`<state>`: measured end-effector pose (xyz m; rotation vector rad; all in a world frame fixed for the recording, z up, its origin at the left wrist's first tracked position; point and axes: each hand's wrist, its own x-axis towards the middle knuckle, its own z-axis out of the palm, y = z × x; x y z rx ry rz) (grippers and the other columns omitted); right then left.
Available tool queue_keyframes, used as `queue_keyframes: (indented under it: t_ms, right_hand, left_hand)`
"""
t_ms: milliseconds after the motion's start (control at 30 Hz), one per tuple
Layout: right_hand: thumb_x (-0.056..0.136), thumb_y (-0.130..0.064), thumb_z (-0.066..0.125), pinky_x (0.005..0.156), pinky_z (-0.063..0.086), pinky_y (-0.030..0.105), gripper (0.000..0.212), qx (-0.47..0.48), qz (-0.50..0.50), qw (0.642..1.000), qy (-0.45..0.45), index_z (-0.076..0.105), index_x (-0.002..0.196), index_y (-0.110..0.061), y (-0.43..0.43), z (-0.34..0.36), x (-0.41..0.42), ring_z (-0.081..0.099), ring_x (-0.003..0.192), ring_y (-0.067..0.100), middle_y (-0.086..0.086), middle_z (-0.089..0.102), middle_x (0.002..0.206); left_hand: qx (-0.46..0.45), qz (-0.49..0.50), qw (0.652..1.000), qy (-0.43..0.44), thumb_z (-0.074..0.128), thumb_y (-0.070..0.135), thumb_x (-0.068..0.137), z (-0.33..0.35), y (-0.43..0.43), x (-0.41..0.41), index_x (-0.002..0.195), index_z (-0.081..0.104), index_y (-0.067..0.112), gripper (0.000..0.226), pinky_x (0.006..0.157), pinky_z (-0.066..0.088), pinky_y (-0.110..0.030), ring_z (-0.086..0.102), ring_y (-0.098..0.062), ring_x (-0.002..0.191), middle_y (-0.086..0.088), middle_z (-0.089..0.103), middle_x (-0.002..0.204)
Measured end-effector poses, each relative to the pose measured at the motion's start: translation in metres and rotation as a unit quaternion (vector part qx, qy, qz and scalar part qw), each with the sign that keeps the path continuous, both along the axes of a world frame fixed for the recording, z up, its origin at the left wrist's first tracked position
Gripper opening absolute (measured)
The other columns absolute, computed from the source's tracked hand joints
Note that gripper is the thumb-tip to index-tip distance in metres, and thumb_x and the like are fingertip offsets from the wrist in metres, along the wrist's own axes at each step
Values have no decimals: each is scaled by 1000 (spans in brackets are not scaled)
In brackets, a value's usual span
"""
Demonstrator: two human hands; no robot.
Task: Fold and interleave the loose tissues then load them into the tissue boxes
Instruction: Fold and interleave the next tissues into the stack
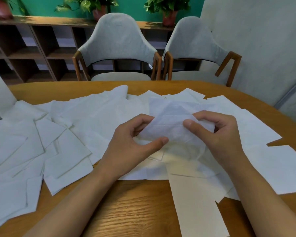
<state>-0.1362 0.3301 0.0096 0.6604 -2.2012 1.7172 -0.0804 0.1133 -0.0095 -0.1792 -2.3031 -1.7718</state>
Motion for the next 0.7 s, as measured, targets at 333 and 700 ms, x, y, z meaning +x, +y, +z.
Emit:
queue_keyframes:
  t_ms: [333, 700]
  right_hand:
    - [73, -50, 80, 92, 53, 54, 28, -84, -9, 989, -122, 81, 86, -25, 2, -4, -10, 69, 101, 25, -2, 76, 96]
    - [66, -58, 84, 95, 54, 46, 59, -152, -62, 965, -205, 76, 105, -15, -2, -11, -17, 66, 111, 23, -1, 72, 110]
  left_hand:
    - [128, 48, 991, -4, 83, 28, 82, 14, -12, -1, 125, 70, 35, 45, 65, 52, -18, 59, -7, 67, 16, 69, 78]
    - [143, -1, 989, 26, 69, 7, 95, 16, -5, 1, 149, 42, 39, 68, 77, 59, -23, 76, -21, 88, -7, 80, 95]
